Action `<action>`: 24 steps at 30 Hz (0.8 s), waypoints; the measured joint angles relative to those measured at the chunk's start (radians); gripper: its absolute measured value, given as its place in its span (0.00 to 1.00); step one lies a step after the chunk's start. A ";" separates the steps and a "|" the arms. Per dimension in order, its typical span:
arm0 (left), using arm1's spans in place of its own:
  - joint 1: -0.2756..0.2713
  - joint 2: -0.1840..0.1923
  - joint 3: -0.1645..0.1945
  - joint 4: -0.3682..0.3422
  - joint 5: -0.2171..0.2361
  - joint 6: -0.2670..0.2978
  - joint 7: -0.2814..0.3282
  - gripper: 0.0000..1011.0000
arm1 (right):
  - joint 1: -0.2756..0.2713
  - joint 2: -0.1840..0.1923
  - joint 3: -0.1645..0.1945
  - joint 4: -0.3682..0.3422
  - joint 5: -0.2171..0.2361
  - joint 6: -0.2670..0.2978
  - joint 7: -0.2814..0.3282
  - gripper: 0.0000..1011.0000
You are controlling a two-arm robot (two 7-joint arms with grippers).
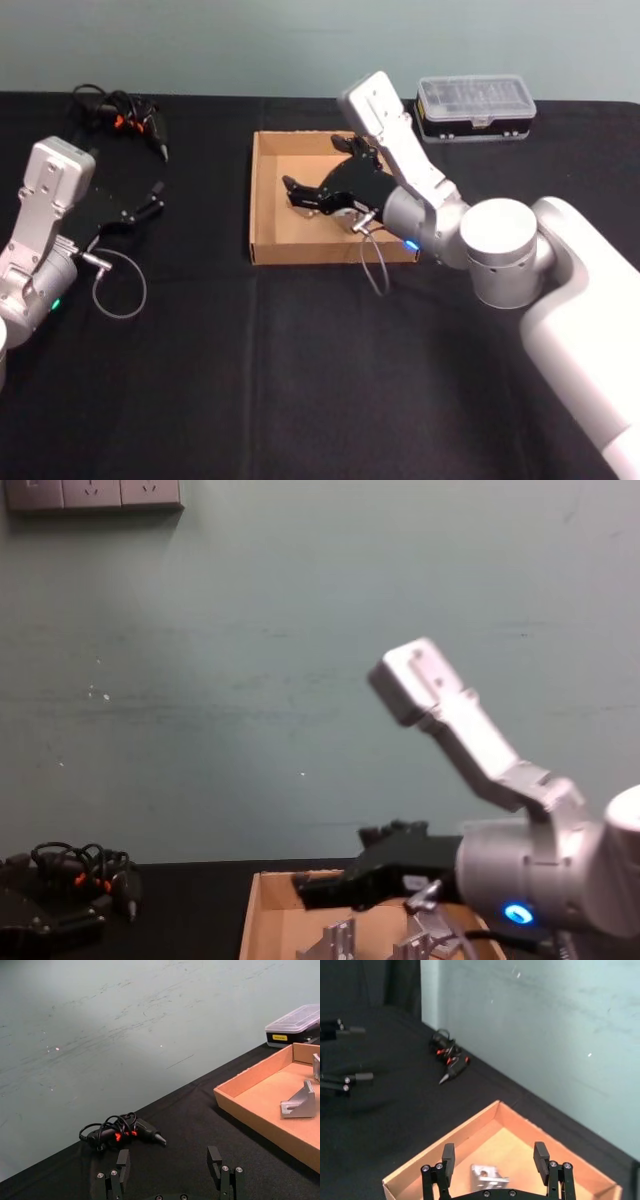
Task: Use one hand to pick up the angle iron from the table and place it into the box.
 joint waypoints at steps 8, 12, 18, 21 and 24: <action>0.000 0.000 0.000 0.000 0.000 0.000 0.000 1.00 | -0.104 0.052 0.079 -0.162 0.016 -0.053 -0.033 0.99; 0.000 0.000 0.000 0.000 0.000 0.000 0.000 1.00 | -0.150 0.078 0.112 -0.224 0.011 -0.080 -0.057 0.99; 0.000 0.000 0.000 0.000 0.000 0.000 0.000 1.00 | -0.210 0.099 0.173 -0.278 0.006 -0.108 -0.098 0.99; 0.000 0.000 0.000 0.000 0.000 0.000 0.000 1.00 | -0.232 0.102 0.204 -0.286 0.005 -0.117 -0.114 0.99; 0.000 0.000 0.000 0.000 0.000 0.000 0.000 1.00 | -0.250 0.103 0.233 -0.285 0.006 -0.124 -0.127 0.99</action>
